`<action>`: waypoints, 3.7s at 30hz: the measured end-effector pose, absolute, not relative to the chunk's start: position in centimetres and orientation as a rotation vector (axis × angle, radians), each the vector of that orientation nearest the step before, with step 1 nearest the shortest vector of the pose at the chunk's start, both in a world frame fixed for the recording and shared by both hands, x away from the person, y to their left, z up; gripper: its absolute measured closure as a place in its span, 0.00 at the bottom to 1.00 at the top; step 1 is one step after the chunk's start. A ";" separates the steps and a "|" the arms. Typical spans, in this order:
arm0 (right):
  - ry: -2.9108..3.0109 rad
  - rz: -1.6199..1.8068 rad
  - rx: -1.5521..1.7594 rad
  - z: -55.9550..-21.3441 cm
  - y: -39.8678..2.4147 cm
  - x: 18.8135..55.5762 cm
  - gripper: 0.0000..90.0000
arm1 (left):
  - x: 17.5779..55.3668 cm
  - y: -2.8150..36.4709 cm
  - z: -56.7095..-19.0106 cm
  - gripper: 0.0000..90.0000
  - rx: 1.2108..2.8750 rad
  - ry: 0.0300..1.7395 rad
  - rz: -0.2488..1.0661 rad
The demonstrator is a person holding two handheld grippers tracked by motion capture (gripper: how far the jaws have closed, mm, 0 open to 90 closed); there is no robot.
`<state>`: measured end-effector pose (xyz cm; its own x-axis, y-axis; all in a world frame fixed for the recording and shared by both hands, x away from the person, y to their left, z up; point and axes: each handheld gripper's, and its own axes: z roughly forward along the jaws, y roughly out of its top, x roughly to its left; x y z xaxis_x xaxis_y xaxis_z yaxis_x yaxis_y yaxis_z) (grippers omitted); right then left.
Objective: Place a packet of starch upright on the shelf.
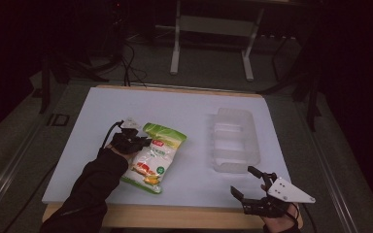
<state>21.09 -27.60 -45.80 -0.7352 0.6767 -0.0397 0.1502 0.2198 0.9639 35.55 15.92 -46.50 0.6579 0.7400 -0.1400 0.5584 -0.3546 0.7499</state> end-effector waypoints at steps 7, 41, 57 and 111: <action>2.042 1.536 0.740 -45.7 -27.4 21.0 0.15 | 33.8 15.3 -45.0 0.95 2.042 0.931 0.314; 2.045 1.549 0.669 -44.4 -26.4 21.1 0.22 | 29.0 14.0 -39.8 0.95 1.851 0.730 0.366; 2.211 1.673 0.749 -41.4 -21.0 26.2 0.24 | 29.0 12.6 -38.5 0.95 1.792 0.696 0.348; 2.371 1.642 0.654 -38.7 -18.6 30.3 0.97 | 28.5 11.4 -38.6 0.36 1.711 0.535 0.194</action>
